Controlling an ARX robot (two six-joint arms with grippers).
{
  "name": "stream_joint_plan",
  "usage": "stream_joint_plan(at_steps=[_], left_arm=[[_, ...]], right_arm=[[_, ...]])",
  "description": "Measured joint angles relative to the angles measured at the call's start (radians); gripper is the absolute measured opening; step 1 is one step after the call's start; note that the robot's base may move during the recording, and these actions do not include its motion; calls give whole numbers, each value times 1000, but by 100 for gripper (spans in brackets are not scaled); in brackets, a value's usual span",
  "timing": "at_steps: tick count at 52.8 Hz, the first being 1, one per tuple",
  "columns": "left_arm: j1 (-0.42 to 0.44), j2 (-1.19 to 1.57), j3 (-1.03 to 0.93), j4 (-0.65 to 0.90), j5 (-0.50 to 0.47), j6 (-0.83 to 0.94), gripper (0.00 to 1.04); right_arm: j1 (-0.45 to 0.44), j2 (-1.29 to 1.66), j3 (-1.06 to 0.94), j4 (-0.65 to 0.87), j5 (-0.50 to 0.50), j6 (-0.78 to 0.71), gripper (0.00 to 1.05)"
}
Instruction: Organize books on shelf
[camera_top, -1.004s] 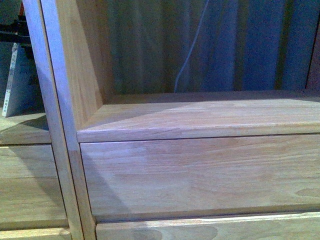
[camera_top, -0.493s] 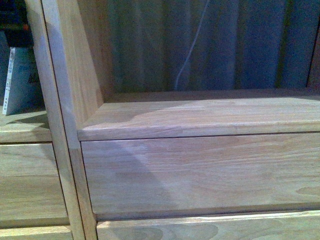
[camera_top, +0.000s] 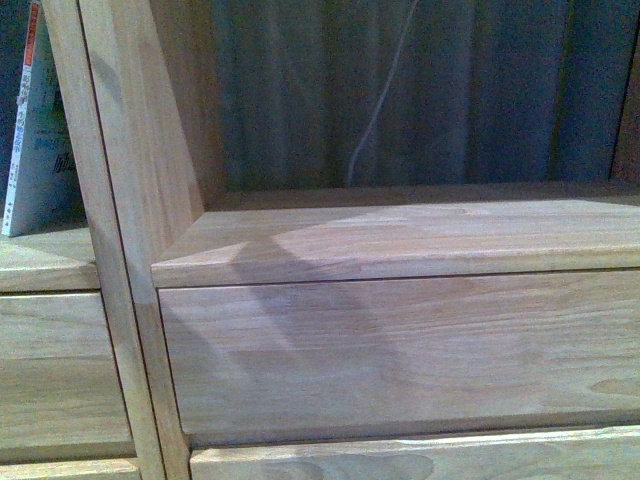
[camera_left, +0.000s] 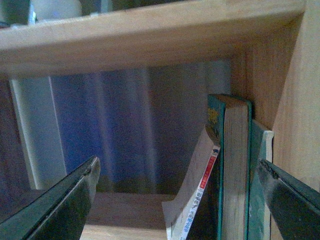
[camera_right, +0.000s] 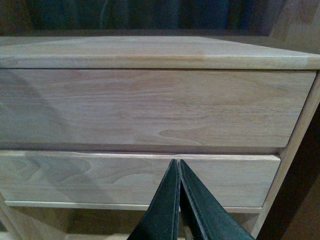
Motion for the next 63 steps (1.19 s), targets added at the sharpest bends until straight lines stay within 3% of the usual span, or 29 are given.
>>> stream_joint_plan(at_steps=[16, 21, 26, 30, 36, 49, 54, 57, 63], left_arm=[[-90, -184, -114, -39, -162, 95, 97], [-98, -213, -132, -44, -169, 95, 97], [-98, -219, -130, -53, -160, 88, 97], [-63, -249, -85, -319, -6, -14, 86], [-19, -322, -142, -549, 100, -132, 68], [50, -433, -353, -500, 168, -206, 32], [77, -485, -433, -470, 193, -214, 13], [122, -516, -478, -460, 263, -221, 3], [190, -563, -544, -444, 297, -221, 3]], right_arm=[[0, 0, 0, 0, 0, 0, 3], [0, 0, 0, 0, 0, 0, 3], [0, 0, 0, 0, 0, -2, 17], [0, 0, 0, 0, 0, -2, 29], [0, 0, 0, 0, 0, -2, 47], [0, 0, 0, 0, 0, -2, 82], [0, 0, 0, 0, 0, -2, 98], [0, 0, 0, 0, 0, -2, 98], [0, 0, 0, 0, 0, -2, 98]])
